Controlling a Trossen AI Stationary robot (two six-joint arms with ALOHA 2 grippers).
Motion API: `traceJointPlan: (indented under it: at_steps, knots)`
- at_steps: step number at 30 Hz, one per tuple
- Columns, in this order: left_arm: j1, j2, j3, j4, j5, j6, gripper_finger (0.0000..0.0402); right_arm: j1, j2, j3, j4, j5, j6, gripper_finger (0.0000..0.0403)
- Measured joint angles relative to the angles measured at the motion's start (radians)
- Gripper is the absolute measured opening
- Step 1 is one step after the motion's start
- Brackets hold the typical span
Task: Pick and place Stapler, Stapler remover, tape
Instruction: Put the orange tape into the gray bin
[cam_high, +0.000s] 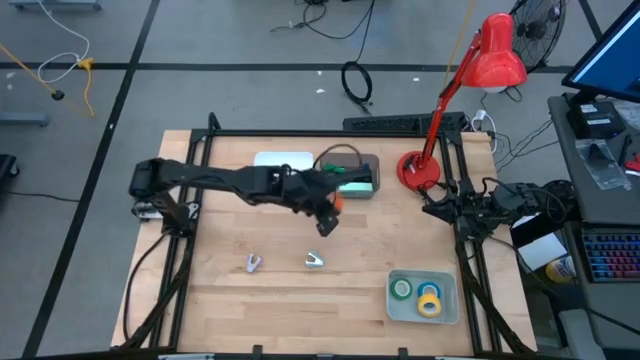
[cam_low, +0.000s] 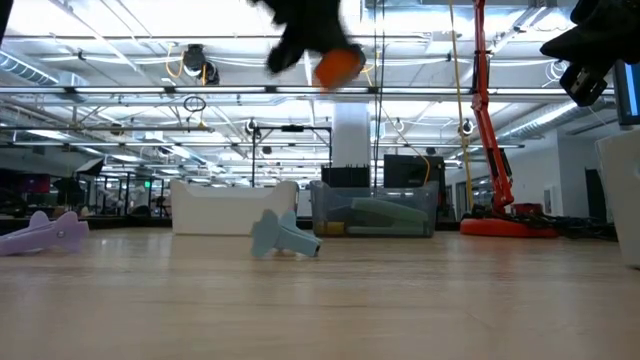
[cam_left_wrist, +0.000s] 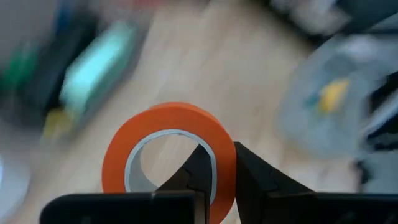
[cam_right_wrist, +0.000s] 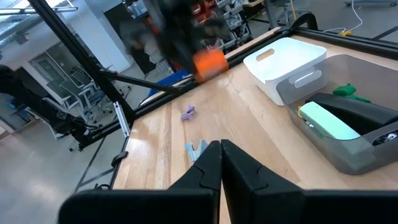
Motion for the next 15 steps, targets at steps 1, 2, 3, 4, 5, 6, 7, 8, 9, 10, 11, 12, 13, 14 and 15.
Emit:
traceJointPlan:
  at_steps: [1, 2, 3, 4, 5, 6, 7, 8, 9, 10, 11, 12, 13, 14, 15]
  knots:
    - [-0.008, -0.008, 0.031, 0.035, -0.013, 0.039, 0.0038, 0.0, 0.0, 0.0, 0.0, 0.0, 0.0, 0.0]
    - [-0.017, -0.013, 0.061, 0.055, -0.028, 0.076, 0.0038, 0.0, 0.0, 0.0, 0.0, 0.0, 0.0, 0.0]
    - [-0.026, -0.017, 0.089, 0.063, -0.041, 0.112, 0.0038, 0.0, 0.0, 0.0, 0.0, 0.0, 0.0, 0.0]
    - [-0.035, -0.018, 0.117, 0.08, -0.051, 0.145, 0.0038, 0.0, 0.0, 0.0, 0.0, 0.0, 0.0, 0.0]
    - [-0.043, -0.018, 0.143, 0.106, -0.057, 0.175, 0.0038, 0.0, 0.001, 0.0, 0.0, 0.0, -0.003, 0.0]
    - [-0.051, -0.017, 0.161, 0.122, -0.06, 0.201, 0.0038, 0.0, 0.0, 0.0, 0.001, 0.0, -0.003, 0.0]
    - [-0.058, -0.017, 0.173, 0.128, -0.063, 0.221, 0.0038, 0.0, 0.0, 0.0, 0.006, 0.001, -0.004, 0.0]
    - [-0.066, -0.017, 0.183, 0.136, -0.065, 0.236, 0.0038, 0.0, 0.0, 0.0, 0.007, 0.001, -0.004, 0.0]
    - [-0.074, -0.015, 0.191, 0.152, -0.067, 0.248, 0.0038, 0.0, 0.0, 0.0, 0.004, 0.001, -0.005, 0.0]
    - [-0.082, -0.014, 0.198, 0.154, -0.074, 0.254, 0.0038, 0.0, 0.0, 0.0, 0.004, 0.002, -0.006, 0.0]
    - [-0.093, -0.014, 0.2, 0.15, -0.086, 0.256, 0.0038, 0.0, 0.0, 0.0, 0.004, 0.002, -0.007, 0.0]
    - [-0.102, -0.014, 0.202, 0.154, -0.099, 0.256, 0.0038, 0.0, 0.0, 0.0, 0.003, 0.002, -0.011, 0.0]
    - [-0.113, -0.014, 0.203, 0.157, -0.112, 0.253, 0.0038, 0.0, 0.0, 0.0, 0.002, 0.002, -0.018, 0.0]
    - [-0.126, -0.013, 0.203, 0.157, -0.123, 0.247, 0.0038, 0.0, 0.0, 0.0, 0.003, 0.003, -0.026, 0.0]
    - [-0.138, -0.005, 0.203, 0.163, -0.139, 0.235, 0.0038, 0.0, 0.0, 0.0, 0.003, 0.003, -0.033, 0.0]
